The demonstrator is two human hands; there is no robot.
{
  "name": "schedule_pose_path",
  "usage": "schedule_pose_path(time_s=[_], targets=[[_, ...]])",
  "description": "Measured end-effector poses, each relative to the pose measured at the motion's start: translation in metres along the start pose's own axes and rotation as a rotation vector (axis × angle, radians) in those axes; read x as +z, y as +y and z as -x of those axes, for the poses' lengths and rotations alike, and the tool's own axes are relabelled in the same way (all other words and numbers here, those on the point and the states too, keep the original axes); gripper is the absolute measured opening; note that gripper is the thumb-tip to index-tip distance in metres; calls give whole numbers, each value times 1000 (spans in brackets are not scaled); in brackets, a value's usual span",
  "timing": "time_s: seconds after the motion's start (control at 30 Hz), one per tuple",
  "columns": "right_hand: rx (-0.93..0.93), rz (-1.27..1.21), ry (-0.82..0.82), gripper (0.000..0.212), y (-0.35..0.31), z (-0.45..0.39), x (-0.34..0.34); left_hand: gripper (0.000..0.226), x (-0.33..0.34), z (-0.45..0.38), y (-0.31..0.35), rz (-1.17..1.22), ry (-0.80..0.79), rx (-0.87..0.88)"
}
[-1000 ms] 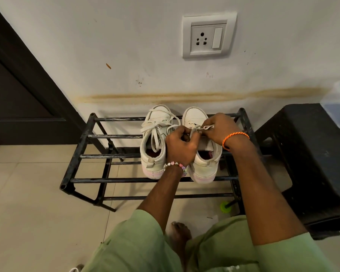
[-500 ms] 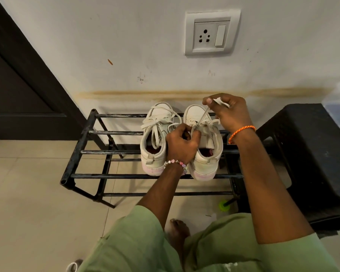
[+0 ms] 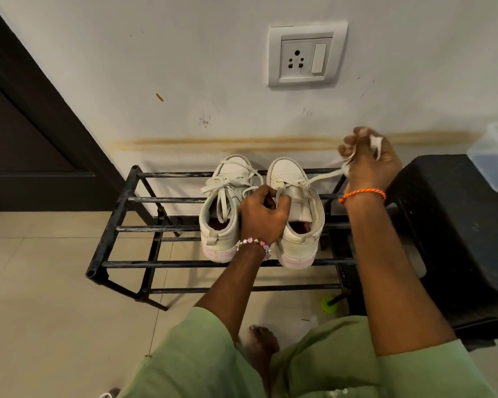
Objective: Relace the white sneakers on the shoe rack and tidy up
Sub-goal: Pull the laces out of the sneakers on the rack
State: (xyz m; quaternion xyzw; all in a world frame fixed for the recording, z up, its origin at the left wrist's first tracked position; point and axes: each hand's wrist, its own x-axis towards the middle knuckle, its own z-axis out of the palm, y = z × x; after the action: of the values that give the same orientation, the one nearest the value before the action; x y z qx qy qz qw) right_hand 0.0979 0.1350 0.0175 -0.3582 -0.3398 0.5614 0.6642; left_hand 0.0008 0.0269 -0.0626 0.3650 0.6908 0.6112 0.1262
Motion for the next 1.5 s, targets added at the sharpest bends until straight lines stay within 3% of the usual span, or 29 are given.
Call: schedule_pose_path(time_s=[0.07,0.2,0.27,0.37,0.43,0.57,0.77,0.97,1.07,1.13,1.23,1.37,1.4,1.5], targets=[[-5,295,-34,5,13,6,-11,22,0,0,3,-6,-13,-34],[89,1063,-113,54,22,9,-24,23,-1,-2,14,-27,-79,-130],[94,1269,-225,49,14,11,-20,23,-3,-5,22,-85,-119,-191],[211,1262,-507,25,9,15,-10,16,-5,-17,35,-149,-215,-301],[244,1364,-654,21,10,18,-7,22,-5,-28,41,-188,-248,-330],[180,1351,-565,18,12,13,-8,24,1,-48,49,-367,-272,-154],[369,1227,-376,14,12,-3,-15,21,23,-57,52,-607,-481,-80],[434,1201,-357,20,15,-6,-14,20,37,-49,57,-977,-373,162],[404,1210,-367,20,12,-2,-13,22,42,-45,57,-1017,-352,193],[391,1199,-363,19,10,0,-14,19,41,-45,54,-906,-329,140],[406,1177,-351,17,10,1,-14,16,35,-43,45,-508,-176,-51],[418,1176,-353,18,10,0,-14,12,20,-51,33,188,125,-642],[426,1163,-340,18,10,-1,-15,13,16,-55,30,303,159,-724],[433,1167,-341,21,11,-3,-15,7,10,-59,30,334,143,-729]])
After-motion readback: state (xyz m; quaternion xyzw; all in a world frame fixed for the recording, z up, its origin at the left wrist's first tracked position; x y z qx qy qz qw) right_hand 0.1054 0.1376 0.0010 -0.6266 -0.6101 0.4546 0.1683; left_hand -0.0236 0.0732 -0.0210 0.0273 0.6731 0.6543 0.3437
